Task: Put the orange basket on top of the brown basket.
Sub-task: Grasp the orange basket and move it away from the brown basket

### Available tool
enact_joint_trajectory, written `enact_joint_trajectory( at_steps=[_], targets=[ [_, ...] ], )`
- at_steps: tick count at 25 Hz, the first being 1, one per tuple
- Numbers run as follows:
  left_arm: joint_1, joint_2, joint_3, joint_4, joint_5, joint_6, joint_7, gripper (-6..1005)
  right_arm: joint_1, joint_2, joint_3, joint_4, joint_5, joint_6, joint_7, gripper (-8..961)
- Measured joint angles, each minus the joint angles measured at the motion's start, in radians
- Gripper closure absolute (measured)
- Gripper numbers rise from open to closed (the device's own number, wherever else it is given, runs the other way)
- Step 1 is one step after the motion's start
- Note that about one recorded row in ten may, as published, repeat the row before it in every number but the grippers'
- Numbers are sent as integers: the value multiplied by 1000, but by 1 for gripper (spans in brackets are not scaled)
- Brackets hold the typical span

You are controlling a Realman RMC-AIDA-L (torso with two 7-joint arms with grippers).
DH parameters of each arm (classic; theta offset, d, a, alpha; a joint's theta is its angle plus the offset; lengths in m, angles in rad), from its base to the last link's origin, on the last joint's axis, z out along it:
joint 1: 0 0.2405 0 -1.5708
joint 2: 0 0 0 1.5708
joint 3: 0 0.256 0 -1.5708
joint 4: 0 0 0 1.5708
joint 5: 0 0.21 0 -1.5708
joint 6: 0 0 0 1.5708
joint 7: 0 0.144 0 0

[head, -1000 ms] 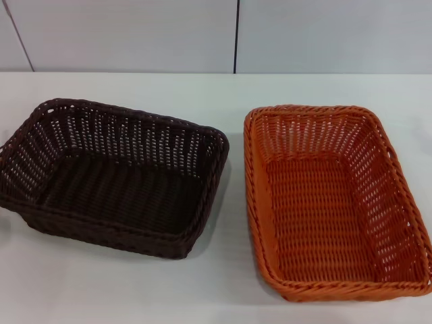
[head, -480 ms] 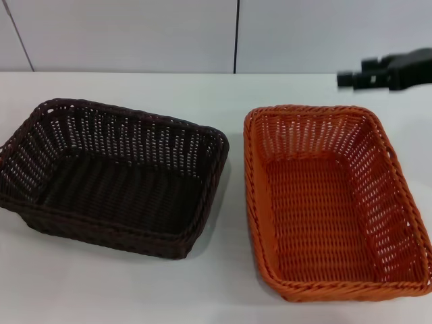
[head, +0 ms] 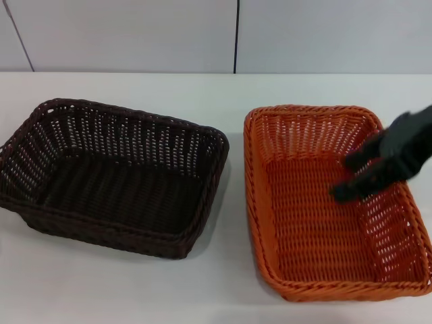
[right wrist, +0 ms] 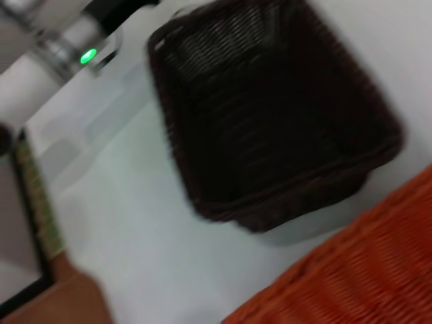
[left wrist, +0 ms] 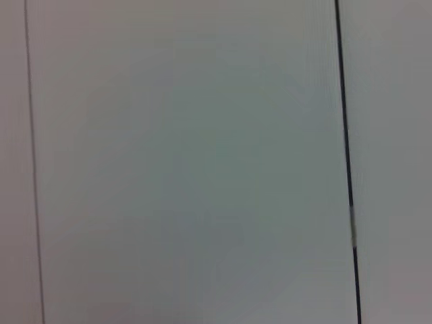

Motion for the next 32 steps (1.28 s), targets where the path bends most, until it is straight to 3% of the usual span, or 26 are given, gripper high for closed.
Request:
enact_joint_trajectory(
  at_steps=[5,7,9,13,16,19,32],
  targets=[
    [4,0,0,15,0,-6,-33,355,5,20,-69,-25,14,-72,61,281],
    [6,0,0,17,0,-7,-41,355,-2,16,-122,-49,30,-83,94,282],
    [6,0,0,17,0,-7,-41,355,-9,-3,-180,-66,18,-84,131,282],
    [10,0,0,31,0,-19,-50,355,-15,-9,-216,-67,2,-85,148,283],
    [10,0,0,37,0,-27,-51,355,-25,1,-245,-62,-29,-80,146,284],
    [9,0,0,42,0,-29,-51,355,-31,28,-260,-17,-37,-68,124,285],
    [-7,1,9,50,0,-43,-51,355,-24,37,-389,116,-119,52,84,289]
  ],
)
